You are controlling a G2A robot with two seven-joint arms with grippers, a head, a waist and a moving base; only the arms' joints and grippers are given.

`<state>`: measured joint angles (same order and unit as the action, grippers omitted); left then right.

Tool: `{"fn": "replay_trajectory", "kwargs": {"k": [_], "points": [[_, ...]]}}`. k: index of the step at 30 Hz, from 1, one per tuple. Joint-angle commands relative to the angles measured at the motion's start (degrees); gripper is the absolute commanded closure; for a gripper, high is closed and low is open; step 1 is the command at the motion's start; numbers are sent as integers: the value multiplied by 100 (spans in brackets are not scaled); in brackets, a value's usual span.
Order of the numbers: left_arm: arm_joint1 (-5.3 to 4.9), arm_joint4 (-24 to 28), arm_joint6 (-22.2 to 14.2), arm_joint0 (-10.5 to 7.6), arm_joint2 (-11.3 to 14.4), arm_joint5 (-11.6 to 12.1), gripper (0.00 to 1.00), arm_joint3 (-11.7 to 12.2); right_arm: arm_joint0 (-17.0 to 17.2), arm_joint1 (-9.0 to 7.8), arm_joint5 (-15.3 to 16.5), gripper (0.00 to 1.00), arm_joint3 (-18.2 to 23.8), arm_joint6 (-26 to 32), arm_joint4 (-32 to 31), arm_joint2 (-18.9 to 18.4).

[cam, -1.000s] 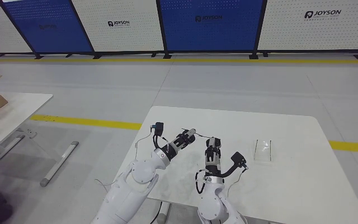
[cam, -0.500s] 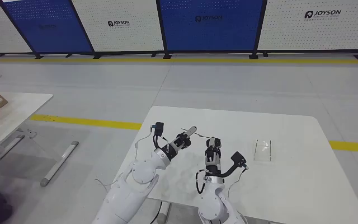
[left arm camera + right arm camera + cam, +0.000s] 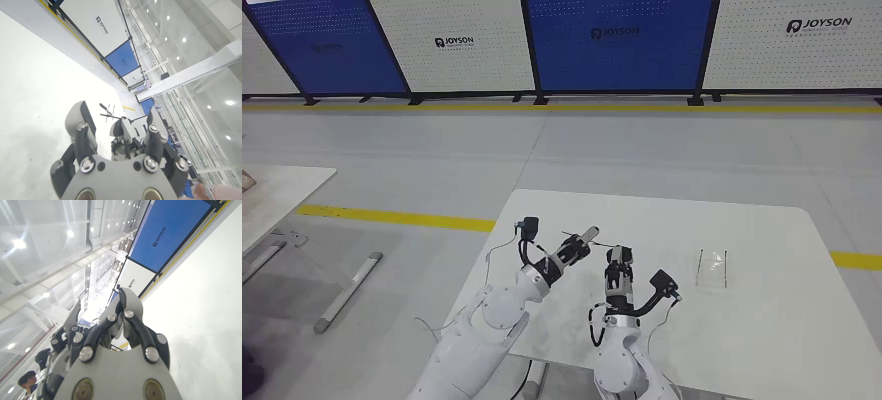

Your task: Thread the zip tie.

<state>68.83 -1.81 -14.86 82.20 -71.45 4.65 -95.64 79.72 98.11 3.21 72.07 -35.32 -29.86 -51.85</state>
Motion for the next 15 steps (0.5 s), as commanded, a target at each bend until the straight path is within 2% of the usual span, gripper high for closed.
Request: {"fn": "replay_trajectory", "kwargs": {"k": [1,3,7,15], "points": [[0,-3,3,-11,7,-19,77,6,2,-1,2,100,3,4,2,1],[-1,-13,1,-22,13,-39,75,16,3,-1,5,100,6,2,4,3],[-6,-59,-16,-33,25,-57,83,47,9,-4,4,100,29,-13,14,2],[-19,-103,-28,-18,12,-67,79,67,10,-5,-20,100,57,-36,33,-3]]}}
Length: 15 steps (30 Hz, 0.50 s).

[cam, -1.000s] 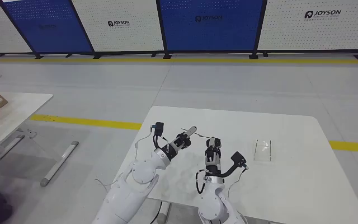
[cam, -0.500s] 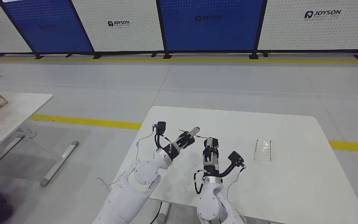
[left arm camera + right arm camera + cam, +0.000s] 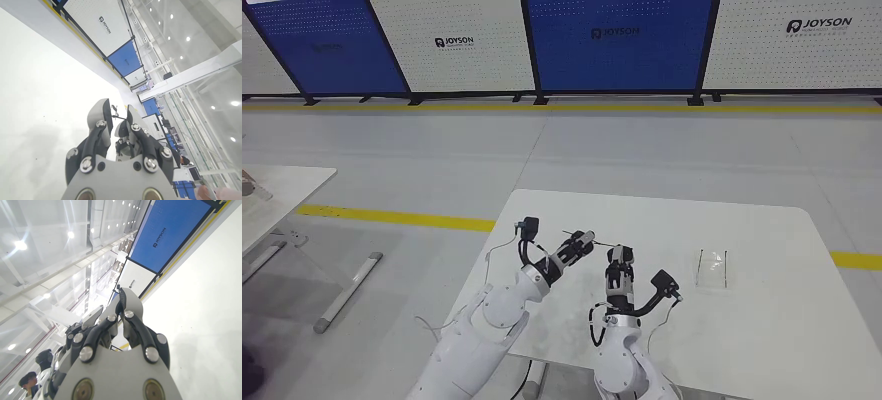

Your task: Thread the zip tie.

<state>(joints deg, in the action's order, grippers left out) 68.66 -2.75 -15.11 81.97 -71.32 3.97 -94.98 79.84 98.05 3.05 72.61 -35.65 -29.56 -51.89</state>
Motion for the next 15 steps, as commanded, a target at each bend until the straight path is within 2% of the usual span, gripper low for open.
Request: {"fn": "replay_trajectory", "kwargs": {"k": [1,5,8,12,15], "points": [[-4,-19,-8,10,-3,1,79,1,-3,1,-9,100,6,-11,10,0],[-14,-78,-18,22,-11,-22,79,-3,-11,4,-23,100,12,-41,29,6],[-18,-112,-24,22,-9,-31,85,-7,-19,6,-32,100,8,-52,32,14],[-23,-126,-27,23,-7,-33,88,-14,-30,9,-34,100,0,-62,36,25],[-27,-128,-41,22,-7,-38,98,-14,-36,10,-37,100,-6,-69,51,30]]}}
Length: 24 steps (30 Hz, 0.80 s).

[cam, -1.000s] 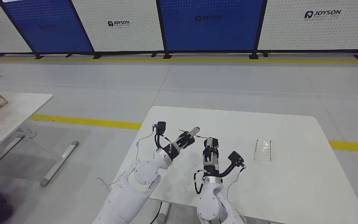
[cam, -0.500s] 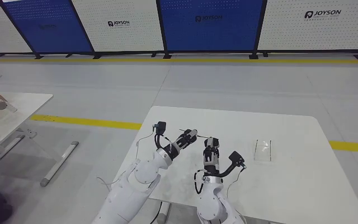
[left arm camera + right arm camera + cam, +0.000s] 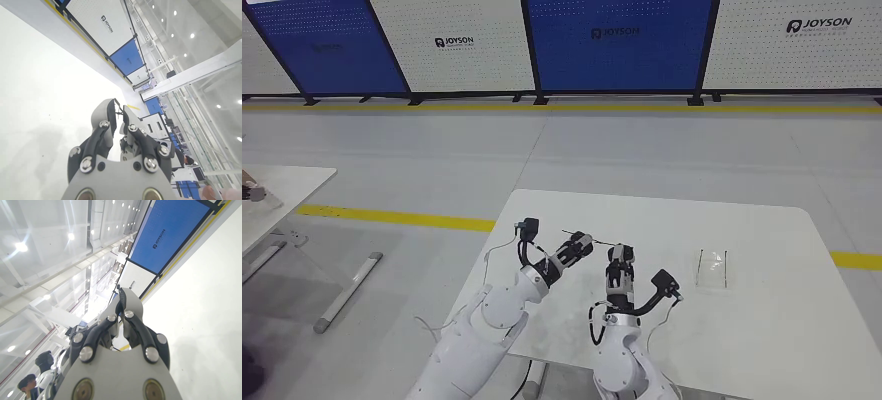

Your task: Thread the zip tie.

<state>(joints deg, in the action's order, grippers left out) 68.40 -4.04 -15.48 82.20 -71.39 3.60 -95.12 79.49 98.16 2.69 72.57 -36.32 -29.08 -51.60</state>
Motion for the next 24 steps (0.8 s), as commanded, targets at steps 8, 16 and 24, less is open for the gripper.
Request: {"fn": "replay_trajectory", "kwargs": {"k": [8,16,24], "points": [[-8,19,-74,-10,24,26,100,3,-30,11,-40,100,-43,18,-37,-5],[-16,79,-90,-4,20,62,100,-15,-65,25,-55,100,-53,260,-112,-12],[-24,281,-116,30,-33,146,100,-52,-44,24,80,100,-30,507,18,-113]]}}
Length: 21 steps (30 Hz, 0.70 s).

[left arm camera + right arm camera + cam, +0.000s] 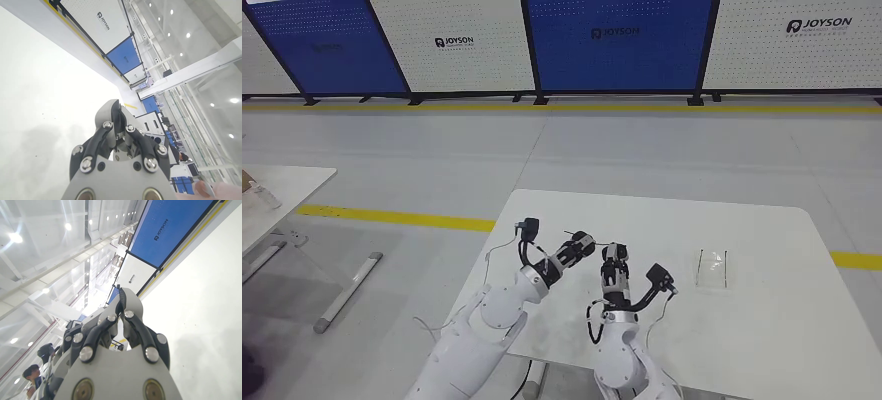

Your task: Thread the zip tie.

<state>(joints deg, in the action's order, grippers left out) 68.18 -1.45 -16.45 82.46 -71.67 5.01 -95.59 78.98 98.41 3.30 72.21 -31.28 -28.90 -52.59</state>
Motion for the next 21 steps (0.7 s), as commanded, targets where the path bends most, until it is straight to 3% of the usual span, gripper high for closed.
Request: {"fn": "replay_trajectory", "kwargs": {"k": [1,11,21], "points": [[-5,33,-36,11,-13,9,100,-14,17,-3,47,100,11,23,8,-27],[-11,46,38,29,-13,17,100,-29,89,-20,333,100,104,203,119,-97],[-23,40,33,97,-6,84,100,-95,136,-34,359,100,166,365,114,-146]]}}
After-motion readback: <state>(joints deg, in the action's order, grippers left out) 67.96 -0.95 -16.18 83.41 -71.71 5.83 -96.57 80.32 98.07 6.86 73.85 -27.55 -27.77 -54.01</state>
